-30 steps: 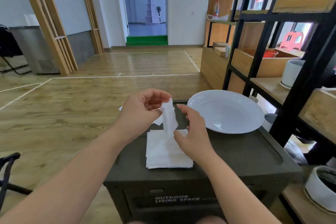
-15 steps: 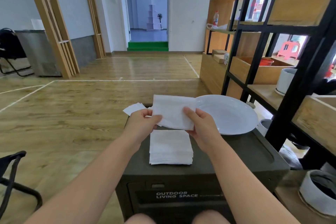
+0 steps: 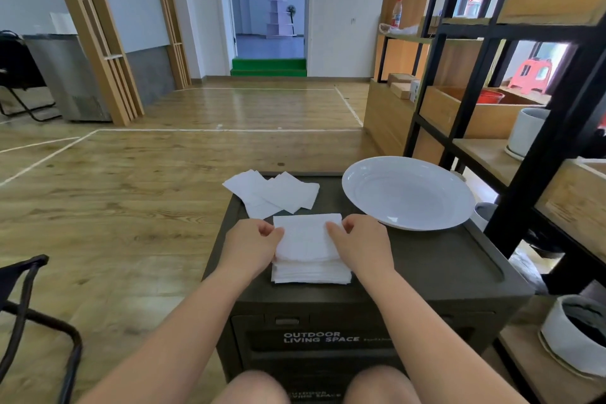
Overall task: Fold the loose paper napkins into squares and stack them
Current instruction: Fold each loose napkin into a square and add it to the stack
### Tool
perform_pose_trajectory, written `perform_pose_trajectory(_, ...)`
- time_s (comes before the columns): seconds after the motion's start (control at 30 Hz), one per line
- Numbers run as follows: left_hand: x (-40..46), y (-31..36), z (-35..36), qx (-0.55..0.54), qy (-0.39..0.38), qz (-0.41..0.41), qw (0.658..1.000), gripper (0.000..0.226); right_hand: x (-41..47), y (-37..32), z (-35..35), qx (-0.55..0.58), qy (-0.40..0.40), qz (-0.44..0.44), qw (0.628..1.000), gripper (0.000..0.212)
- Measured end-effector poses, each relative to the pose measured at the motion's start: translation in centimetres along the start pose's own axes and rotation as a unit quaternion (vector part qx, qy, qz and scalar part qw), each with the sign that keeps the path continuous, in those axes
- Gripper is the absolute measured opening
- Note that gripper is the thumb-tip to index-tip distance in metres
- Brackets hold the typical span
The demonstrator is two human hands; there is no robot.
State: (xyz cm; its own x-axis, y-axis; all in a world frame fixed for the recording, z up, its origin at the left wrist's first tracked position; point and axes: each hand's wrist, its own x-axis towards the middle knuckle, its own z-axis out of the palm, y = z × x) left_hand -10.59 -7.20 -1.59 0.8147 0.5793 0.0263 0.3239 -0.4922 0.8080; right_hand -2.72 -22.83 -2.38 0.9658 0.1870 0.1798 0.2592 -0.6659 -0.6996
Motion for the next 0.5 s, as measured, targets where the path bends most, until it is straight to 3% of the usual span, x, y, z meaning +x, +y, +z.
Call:
perform_pose_trajectory(0.27, 0.9, -1.5, 0.9, 0.027, 0.023, -0.010, 0.999, 0.010, -0.5, 0.7, 1.3, -0.038, -0.007, 0.010, 0.999, 0.029)
perform_pose_trajectory(0.5, 1.9, -2.7, 1.2, 0.030, 0.034, 0.004, 0.999, 0.028, -0.7, 2.1, 1.8, 0.050, -0.007, 0.023, 0.998, 0.023)
